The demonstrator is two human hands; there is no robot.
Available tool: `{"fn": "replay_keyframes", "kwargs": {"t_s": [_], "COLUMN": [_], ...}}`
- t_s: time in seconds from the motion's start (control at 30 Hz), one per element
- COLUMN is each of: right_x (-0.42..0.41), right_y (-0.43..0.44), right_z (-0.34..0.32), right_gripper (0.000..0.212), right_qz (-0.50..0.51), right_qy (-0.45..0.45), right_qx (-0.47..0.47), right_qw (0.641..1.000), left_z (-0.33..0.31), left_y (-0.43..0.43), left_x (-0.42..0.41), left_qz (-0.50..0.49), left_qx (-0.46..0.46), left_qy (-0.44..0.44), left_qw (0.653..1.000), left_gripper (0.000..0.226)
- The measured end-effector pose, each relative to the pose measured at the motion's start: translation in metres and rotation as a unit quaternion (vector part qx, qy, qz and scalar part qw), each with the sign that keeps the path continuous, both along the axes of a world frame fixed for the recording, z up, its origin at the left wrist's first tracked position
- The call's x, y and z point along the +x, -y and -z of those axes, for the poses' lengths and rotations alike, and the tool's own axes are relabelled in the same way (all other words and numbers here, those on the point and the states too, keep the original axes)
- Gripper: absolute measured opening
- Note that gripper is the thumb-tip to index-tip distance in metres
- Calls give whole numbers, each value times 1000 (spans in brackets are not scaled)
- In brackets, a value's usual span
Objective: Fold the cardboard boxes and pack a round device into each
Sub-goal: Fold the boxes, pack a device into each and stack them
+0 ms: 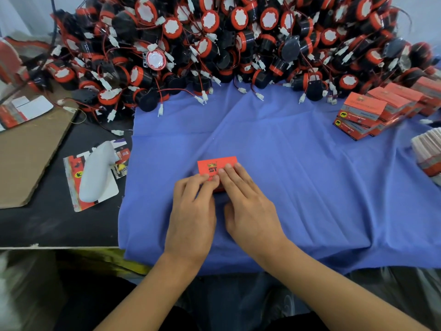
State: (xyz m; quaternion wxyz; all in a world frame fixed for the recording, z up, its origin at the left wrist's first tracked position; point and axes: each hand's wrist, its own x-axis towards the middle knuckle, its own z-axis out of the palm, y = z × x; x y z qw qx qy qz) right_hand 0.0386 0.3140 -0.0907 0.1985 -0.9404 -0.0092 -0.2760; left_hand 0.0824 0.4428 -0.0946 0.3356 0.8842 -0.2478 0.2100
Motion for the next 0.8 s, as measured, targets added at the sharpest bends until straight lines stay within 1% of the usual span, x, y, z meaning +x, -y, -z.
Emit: {"fn": "replay_keyframes", "kwargs": {"t_s": [0.07,0.17,0.23,0.3,0.37,0.4,0.47,0.5,0.57,0.67,0.8], "right_x": [0,0,1,3,5,6,7,7,7,7,10], "right_y": [0,0,2,5,10,12,12,12,12,25,73], "right_z": [-1,-1,-2,-2,-3,-3,-6,-7,-12,-23,-42], "right_gripper": [63,69,76,77,66,59,50,49,53,61,66], "right_qz": [-3,-15,-17,28,79,90,94,97,118,163,216], "right_qy": [-7,-32,-59,-72,-71,-70,-63,-55,-27,15,44], "right_qx": [16,52,100,179,274,307,337,349,391,443,488], "right_qw": [1000,998,993,981,956,945,935,930,912,881,845], "left_z": [0,-3,-5,-8,-10,-13,-18,-20,-27,-41,-54], "left_y": [-1,-1,0,-1,1,3,10,16,31,66,124], "left_x": [1,2,3,5,8,8,10,12,14,16,32], "left_qz": [1,10,21,17,7,1,-8,-7,20,101,196], "left_qx": [3,-25,-62,-115,-181,-219,-287,-304,-309,-307,-266], "left_qy": [-1,-27,-52,-78,-137,-179,-247,-266,-290,-305,-321], "left_qw": [1000,999,997,990,974,959,925,915,905,896,888], "left_gripper": [36,37,39,43,48,47,40,36,34,48,58]}}
